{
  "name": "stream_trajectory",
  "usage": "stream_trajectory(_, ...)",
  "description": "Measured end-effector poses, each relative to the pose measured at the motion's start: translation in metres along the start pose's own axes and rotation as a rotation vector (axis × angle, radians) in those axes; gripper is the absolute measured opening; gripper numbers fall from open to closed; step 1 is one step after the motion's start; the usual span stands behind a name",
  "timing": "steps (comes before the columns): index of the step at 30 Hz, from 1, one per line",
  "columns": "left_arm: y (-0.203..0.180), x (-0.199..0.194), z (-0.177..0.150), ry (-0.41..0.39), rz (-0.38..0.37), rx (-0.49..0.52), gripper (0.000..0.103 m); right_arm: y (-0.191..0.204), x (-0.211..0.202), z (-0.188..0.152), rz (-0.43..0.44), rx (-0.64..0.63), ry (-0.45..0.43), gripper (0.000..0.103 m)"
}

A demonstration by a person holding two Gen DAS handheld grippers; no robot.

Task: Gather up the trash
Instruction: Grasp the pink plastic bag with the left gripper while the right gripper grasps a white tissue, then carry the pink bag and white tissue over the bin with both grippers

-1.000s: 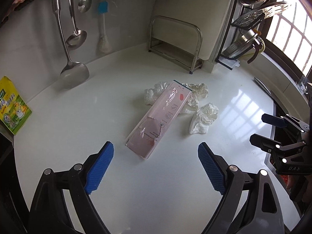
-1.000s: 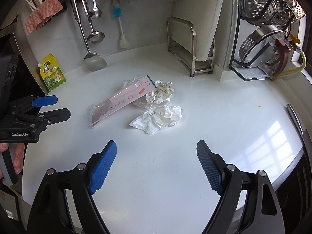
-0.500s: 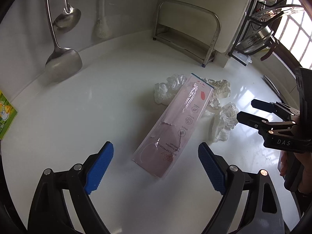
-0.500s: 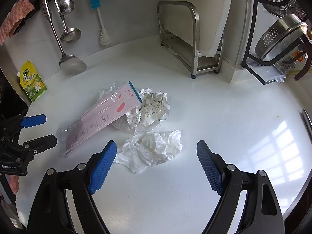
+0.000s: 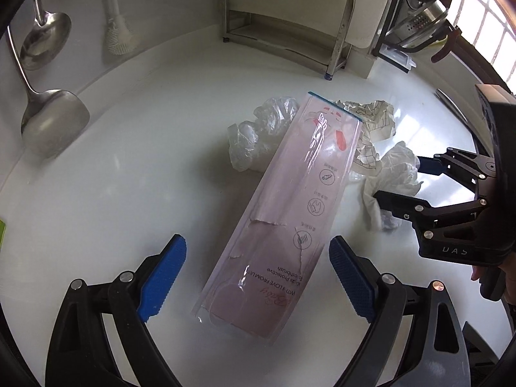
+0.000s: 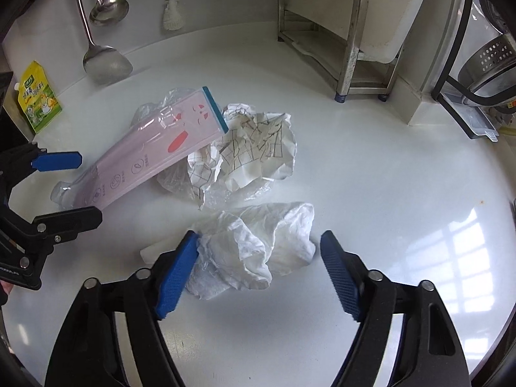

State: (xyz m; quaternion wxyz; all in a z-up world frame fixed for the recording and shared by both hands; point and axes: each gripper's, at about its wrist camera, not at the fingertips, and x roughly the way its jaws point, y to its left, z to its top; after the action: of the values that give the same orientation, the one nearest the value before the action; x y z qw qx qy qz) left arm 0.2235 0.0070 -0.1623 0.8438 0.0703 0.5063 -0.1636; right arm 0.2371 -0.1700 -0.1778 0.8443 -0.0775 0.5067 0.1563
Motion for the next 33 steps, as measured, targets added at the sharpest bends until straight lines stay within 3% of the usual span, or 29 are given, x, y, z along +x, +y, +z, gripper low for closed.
stream_trajectory(1, -0.001, 0.003, 0.000, 0.004, 0.004, 0.004, 0.088, -0.001, -0.003, -0.001, 0.010, 0.002, -0.002, 0.040)
stream_trajectory(2, -0.001, 0.006, 0.000, 0.009, 0.004, 0.006, 0.088, -0.001, -0.005, -0.002, 0.022, 0.008, 0.001, 0.022)
stream_trajectory(3, -0.001, 0.008, -0.001, 0.011, 0.005, 0.010, 0.086, -0.002, -0.007, -0.003, 0.031, 0.008, 0.004, 0.016)
stream_trajectory(4, -0.002, 0.010, -0.001, 0.017, 0.008, 0.019, 0.084, -0.002, -0.009, -0.004, 0.040, 0.005, 0.005, 0.016)
stream_trajectory(6, -0.005, 0.015, -0.003, 0.039, -0.003, 0.039, 0.064, -0.002, -0.014, -0.008, 0.049, 0.000, 0.005, 0.016)
stream_trajectory(9, -0.005, 0.013, -0.003, 0.030, -0.016, 0.041, 0.056, -0.004, -0.023, -0.013, 0.059, 0.018, -0.004, 0.016)
stream_trajectory(16, -0.007, -0.007, -0.011, -0.016, -0.040, 0.006, 0.055, -0.001, -0.044, -0.023, 0.072, 0.023, -0.030, 0.016)
stream_trajectory(33, -0.035, -0.113, -0.028, -0.166, 0.001, -0.014, 0.052, 0.019, -0.106, -0.040, 0.111, 0.042, -0.099, 0.016)
